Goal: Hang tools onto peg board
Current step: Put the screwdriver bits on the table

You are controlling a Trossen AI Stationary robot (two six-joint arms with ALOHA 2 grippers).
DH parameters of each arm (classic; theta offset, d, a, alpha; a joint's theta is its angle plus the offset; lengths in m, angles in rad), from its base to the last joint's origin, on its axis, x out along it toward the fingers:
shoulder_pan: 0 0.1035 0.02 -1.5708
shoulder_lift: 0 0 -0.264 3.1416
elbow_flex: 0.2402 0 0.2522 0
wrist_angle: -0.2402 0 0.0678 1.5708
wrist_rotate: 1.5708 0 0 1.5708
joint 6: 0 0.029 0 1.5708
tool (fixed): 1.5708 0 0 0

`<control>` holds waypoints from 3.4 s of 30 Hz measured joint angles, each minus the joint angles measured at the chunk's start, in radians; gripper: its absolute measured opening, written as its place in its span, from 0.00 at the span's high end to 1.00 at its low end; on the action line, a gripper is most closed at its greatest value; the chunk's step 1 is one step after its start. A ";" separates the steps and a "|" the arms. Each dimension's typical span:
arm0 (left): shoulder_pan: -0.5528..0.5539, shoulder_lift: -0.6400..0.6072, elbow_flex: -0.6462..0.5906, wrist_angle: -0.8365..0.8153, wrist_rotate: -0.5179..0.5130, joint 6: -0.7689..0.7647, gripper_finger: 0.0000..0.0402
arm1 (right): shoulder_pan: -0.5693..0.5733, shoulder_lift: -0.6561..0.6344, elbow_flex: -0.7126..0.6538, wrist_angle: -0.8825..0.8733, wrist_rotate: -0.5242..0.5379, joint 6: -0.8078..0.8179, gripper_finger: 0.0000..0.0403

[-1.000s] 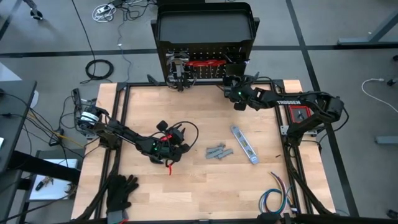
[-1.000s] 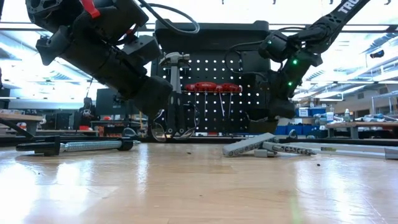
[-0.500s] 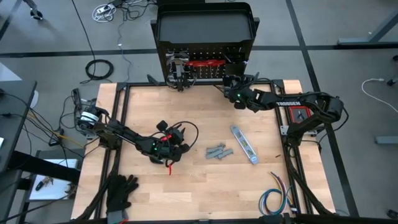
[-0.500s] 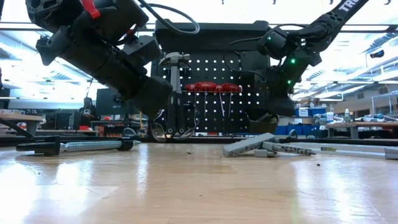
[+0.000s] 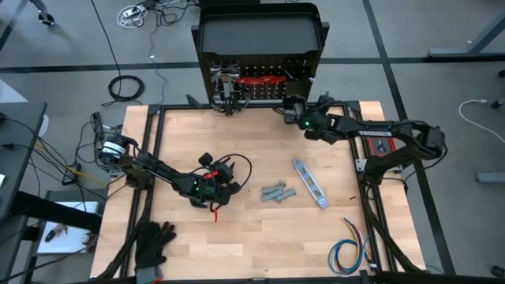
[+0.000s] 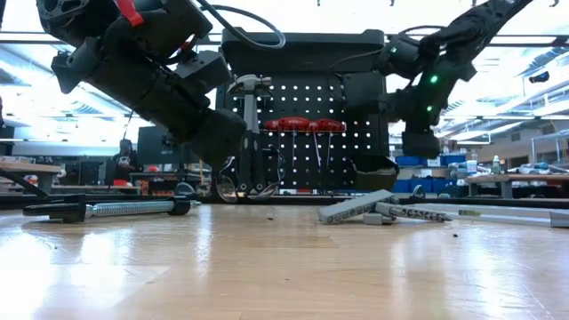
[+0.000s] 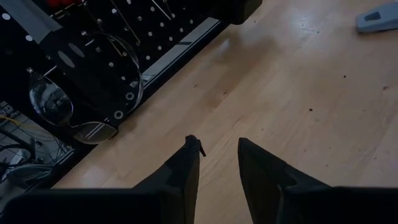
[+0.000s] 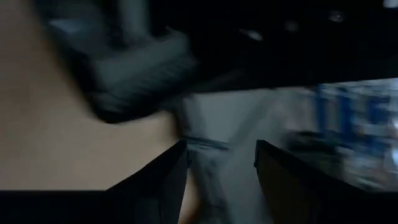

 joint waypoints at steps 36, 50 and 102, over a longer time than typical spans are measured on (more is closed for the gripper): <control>0.026 0.000 0.000 0.000 0.035 -0.001 0.73 | 0.014 0.485 0.401 -0.353 -0.033 0.490 0.48; 0.025 0.000 0.000 -0.003 0.034 -0.001 0.73 | -0.001 0.466 0.402 -0.420 0.005 0.438 0.83; 0.025 0.000 0.000 0.003 0.034 -0.002 0.73 | 0.143 -0.011 0.399 -0.485 -0.446 0.674 0.73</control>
